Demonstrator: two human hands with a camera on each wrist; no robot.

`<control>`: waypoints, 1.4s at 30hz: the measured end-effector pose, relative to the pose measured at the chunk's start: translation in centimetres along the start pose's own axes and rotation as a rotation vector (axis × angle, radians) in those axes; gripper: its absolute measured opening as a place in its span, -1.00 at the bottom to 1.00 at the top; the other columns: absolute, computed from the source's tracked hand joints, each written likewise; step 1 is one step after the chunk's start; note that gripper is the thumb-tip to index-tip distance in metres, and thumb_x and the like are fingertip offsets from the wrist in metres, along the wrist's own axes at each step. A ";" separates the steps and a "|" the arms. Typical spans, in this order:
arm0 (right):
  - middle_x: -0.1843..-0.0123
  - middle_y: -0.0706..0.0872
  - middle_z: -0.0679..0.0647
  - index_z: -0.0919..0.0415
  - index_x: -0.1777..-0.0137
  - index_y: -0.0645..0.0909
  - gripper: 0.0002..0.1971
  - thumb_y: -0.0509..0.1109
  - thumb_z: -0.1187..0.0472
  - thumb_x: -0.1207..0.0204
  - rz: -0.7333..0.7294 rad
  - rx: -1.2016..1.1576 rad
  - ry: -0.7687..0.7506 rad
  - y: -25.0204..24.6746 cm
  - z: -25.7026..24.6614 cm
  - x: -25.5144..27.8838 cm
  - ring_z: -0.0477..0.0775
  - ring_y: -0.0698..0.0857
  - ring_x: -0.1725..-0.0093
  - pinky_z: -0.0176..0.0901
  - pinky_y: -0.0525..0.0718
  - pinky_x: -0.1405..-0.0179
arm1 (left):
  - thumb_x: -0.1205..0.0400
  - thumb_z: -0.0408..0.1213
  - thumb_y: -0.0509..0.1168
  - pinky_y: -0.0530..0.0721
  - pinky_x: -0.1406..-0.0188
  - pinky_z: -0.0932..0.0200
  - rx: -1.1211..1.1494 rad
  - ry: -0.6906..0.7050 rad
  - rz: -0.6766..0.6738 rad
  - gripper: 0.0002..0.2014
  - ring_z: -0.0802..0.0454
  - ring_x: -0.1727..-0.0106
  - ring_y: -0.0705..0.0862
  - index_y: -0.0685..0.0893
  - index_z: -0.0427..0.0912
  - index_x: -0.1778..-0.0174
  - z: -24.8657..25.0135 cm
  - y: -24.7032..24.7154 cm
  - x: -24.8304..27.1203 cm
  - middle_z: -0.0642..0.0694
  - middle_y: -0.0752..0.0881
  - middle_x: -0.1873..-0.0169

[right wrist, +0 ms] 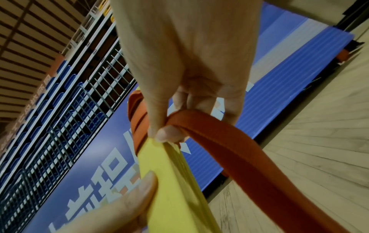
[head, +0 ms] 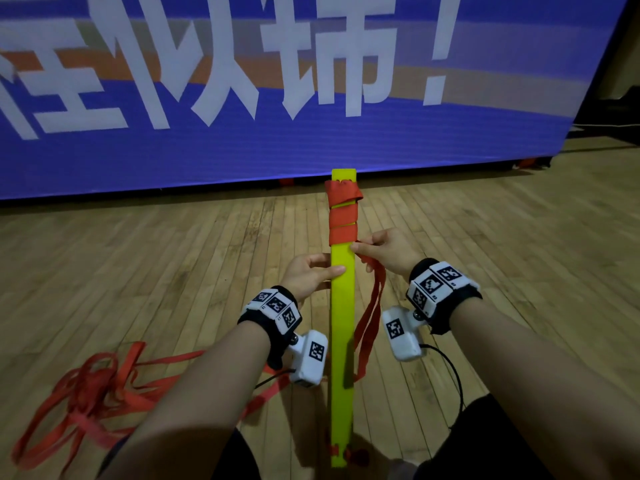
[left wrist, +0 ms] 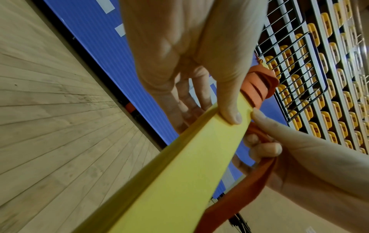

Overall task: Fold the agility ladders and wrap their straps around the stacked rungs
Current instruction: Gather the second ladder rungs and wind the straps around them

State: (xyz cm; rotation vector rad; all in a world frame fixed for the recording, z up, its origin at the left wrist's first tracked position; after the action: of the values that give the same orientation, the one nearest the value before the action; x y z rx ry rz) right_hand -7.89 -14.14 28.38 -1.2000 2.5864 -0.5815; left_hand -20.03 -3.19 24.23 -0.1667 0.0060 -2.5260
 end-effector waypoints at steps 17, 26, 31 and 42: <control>0.62 0.55 0.03 0.18 0.56 0.46 -0.49 0.53 -0.16 -0.37 0.191 0.273 0.086 1.7 -1.2 0.6 -0.10 0.49 0.64 -0.31 0.41 0.63 | -0.29 -0.28 0.64 0.76 0.07 -0.05 -0.250 0.077 0.329 -0.71 -0.12 0.15 0.75 0.63 -0.02 0.31 0.0 -0.2 -0.7 -0.06 0.69 0.30; 0.53 0.55 0.09 0.18 0.48 0.46 -0.53 0.48 -0.16 -0.39 0.227 0.294 0.082 1.3 -1.2 0.7 0.03 0.52 0.49 -0.17 0.40 0.51 | -0.38 -0.38 0.59 0.72 0.08 0.02 -0.187 0.075 0.188 -0.74 0.04 0.21 0.65 0.61 -0.12 0.22 0.7 0.1 -0.4 -0.03 0.61 0.25; 0.58 0.58 0.03 0.15 0.45 0.49 -0.57 0.51 -0.14 -0.38 0.152 0.185 0.040 0.3 -0.8 0.5 -0.07 0.53 0.58 -0.22 0.48 0.49 | -0.52 -0.44 0.45 0.68 -0.11 0.05 -0.044 0.028 -0.028 -0.81 0.04 0.04 0.71 0.62 -0.20 0.02 0.8 -0.2 -0.2 -0.09 0.70 0.09; 0.40 0.70 0.12 0.31 0.18 0.69 -0.66 0.54 -0.02 -0.41 -0.015 0.005 -0.041 0.5 -0.8 0.7 -0.07 0.60 0.41 -0.32 0.50 0.37 | -0.52 -0.55 0.40 0.69 -0.12 0.03 0.108 0.016 -0.168 -0.70 -0.07 -0.04 0.73 0.55 -0.21 -0.09 0.8 -0.5 0.0 -0.19 0.74 0.00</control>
State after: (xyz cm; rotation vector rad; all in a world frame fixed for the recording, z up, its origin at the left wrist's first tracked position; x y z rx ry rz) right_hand -8.97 -14.14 28.86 -1.2172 2.5430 -0.5604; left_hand -20.21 -2.76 25.00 -0.1069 -0.1432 -2.6872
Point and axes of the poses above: each hand's wrist, its own x-axis away from the middle knuckle, its own y-axis out of the palm, z = x × y, the point moved 4 cm from there along -x, towards the middle knuckle
